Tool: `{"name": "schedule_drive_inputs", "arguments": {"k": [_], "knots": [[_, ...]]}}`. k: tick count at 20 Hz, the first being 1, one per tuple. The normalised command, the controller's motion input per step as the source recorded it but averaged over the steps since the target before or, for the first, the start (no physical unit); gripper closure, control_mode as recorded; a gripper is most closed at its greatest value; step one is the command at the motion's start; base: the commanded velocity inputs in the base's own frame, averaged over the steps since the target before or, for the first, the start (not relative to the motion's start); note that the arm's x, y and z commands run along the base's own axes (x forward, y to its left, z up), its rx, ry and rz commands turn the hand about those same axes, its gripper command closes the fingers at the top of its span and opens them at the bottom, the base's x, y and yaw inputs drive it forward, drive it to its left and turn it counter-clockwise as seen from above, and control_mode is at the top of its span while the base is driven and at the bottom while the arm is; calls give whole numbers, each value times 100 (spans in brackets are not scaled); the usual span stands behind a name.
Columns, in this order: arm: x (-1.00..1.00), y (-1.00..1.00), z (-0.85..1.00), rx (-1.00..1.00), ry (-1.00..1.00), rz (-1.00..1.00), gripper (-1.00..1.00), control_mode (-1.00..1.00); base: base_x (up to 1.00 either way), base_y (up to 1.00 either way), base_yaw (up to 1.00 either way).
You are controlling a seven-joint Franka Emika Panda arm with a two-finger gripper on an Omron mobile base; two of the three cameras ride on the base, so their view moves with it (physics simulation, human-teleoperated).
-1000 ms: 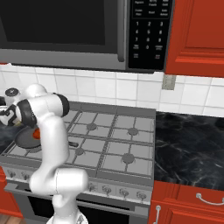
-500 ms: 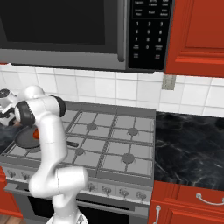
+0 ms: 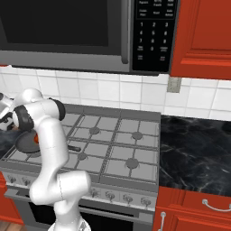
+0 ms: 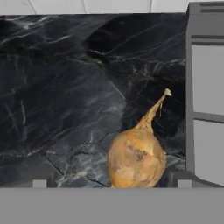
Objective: Place the pan on the front left burner on the stove. Then place the tomato and the onion in the pan and turn on the front left burner.
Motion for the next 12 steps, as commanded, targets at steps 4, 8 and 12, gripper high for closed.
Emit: {"name": "schedule_drive_inputs", "arguments": {"k": [4,8,12], "knots": [[16,-4,0,0,2,-6,-100,-100,0,0,0],[20,-18,0,-1,4,-5,-100,-100,0,0,0],[12,-18,-2,0,5,-3,-100,-100,0,0,0]]}}
